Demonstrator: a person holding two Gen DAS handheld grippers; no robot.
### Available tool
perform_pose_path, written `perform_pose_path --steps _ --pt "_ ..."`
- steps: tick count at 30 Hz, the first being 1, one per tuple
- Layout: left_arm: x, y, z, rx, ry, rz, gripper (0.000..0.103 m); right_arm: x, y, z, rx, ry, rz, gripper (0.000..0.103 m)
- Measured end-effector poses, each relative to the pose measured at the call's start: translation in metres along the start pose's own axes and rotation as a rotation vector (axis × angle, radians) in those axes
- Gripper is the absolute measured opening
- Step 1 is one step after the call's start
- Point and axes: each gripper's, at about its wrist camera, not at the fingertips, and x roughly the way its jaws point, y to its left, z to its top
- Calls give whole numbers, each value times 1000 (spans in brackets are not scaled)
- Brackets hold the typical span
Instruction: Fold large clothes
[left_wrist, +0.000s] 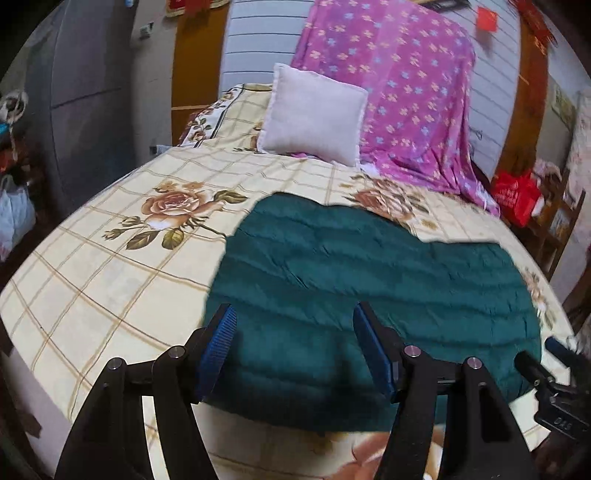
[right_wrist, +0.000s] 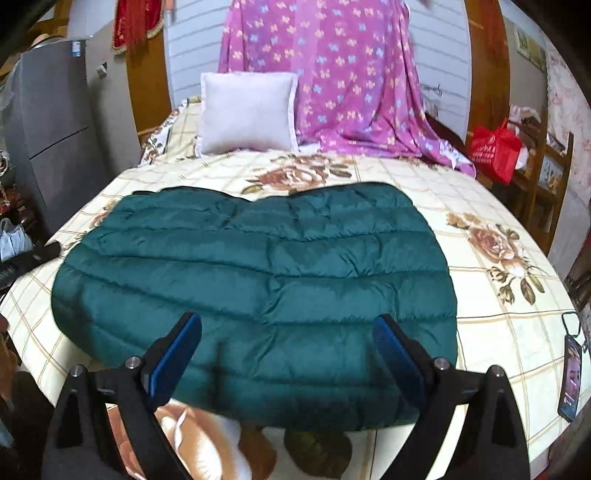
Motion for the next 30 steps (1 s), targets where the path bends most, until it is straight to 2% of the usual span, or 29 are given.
perform_pose_path --steps 2,6,11,17,30 --pt "-3 -13 -7 27 -3 10 48 -7 2 -4 8 -9 -1 96" --pt "-8 -27 -16 30 5 -26 48 -14 -4 -10 50 -11 10 96" --pt "-16 -43 -25 69 -16 -5 48 -16 -10 -16 93 -2 20 96" --pt "-21 -45 -29 73 -40 36 48 -20 -11 -19 104 -12 21 96" --pt "-23 -41 -34 68 -42 52 48 -19 -2 -22 80 -13 11 96"
